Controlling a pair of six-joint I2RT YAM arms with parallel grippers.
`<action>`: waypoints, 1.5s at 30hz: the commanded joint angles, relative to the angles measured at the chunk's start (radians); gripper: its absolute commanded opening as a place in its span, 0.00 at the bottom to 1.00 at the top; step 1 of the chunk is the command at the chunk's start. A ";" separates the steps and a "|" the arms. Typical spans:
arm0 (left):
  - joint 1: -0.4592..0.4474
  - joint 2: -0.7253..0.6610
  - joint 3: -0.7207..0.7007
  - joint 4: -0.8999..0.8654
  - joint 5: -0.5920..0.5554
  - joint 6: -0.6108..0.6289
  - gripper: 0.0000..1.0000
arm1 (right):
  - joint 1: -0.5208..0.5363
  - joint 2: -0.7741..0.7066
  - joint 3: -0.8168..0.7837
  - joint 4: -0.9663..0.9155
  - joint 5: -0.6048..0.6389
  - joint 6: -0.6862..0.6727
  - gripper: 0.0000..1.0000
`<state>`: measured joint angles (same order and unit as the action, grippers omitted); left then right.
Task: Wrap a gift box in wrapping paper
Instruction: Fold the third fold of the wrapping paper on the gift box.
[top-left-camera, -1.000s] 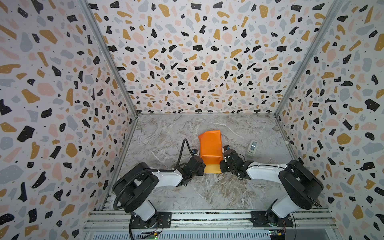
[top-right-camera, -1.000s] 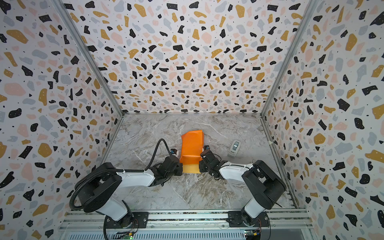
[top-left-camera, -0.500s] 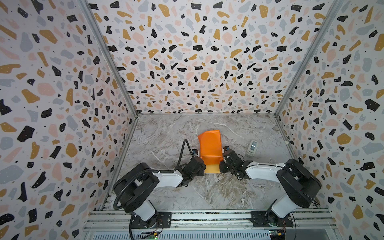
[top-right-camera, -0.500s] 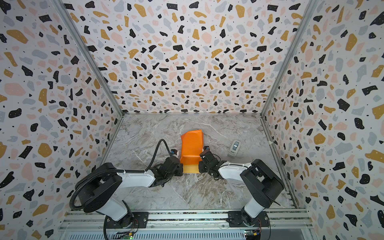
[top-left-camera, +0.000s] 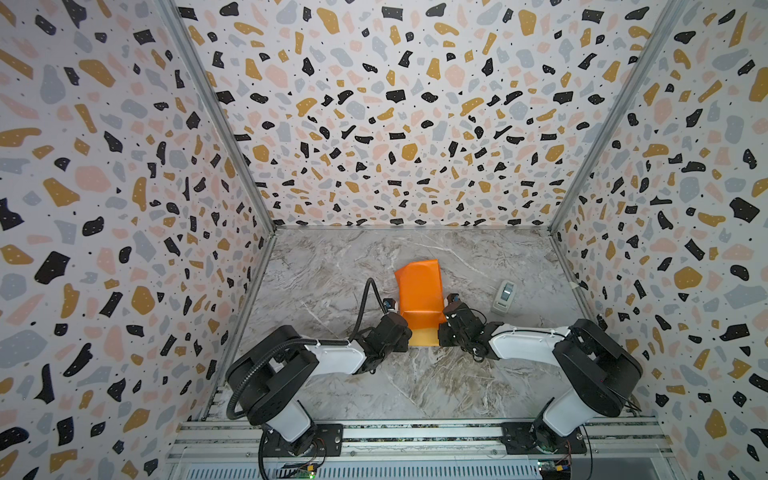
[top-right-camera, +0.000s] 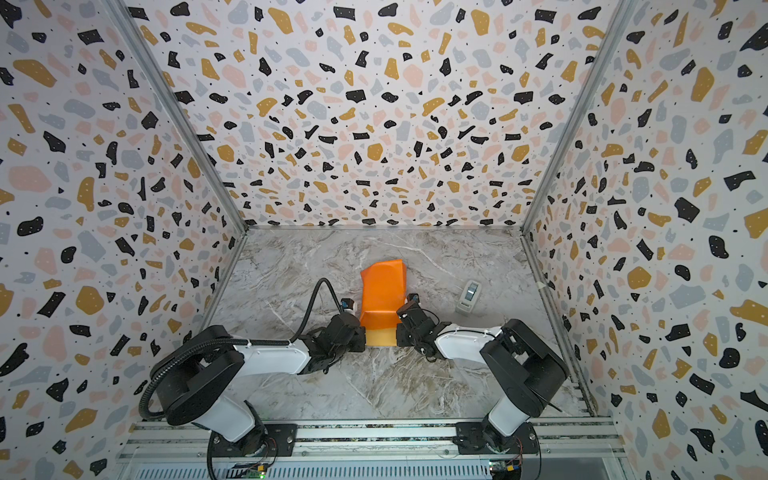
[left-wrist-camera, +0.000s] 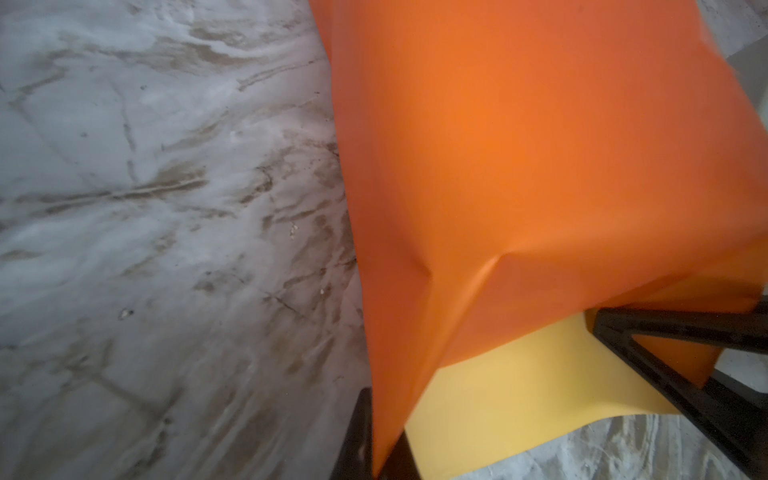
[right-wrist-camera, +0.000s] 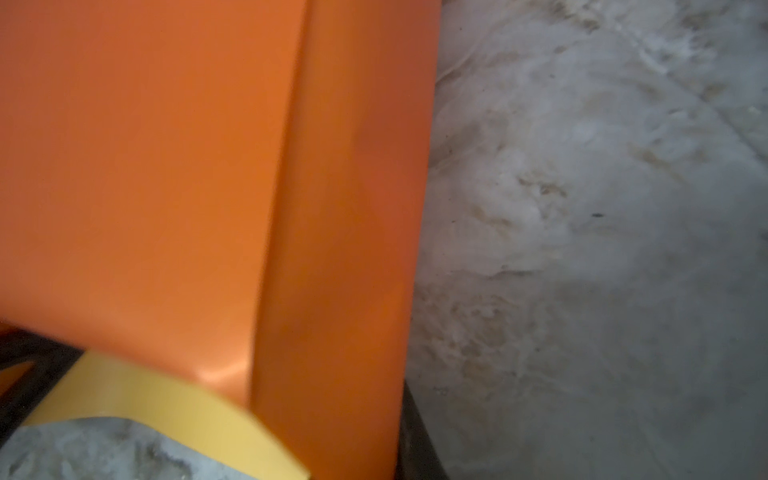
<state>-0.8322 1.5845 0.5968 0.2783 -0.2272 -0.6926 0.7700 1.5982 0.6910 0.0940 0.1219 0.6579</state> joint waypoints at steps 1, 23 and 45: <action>-0.004 -0.004 -0.009 0.016 -0.026 0.006 0.00 | 0.012 0.006 0.016 -0.031 0.036 0.033 0.10; -0.003 -0.006 -0.011 0.015 -0.035 0.018 0.00 | 0.020 0.020 0.034 -0.024 0.066 0.029 0.08; -0.015 -0.002 -0.007 0.003 -0.055 0.017 0.23 | -0.016 -0.029 0.027 -0.037 0.046 -0.022 0.16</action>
<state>-0.8467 1.5620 0.5766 0.2718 -0.2516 -0.6914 0.7586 1.6093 0.7105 0.0734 0.1688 0.6472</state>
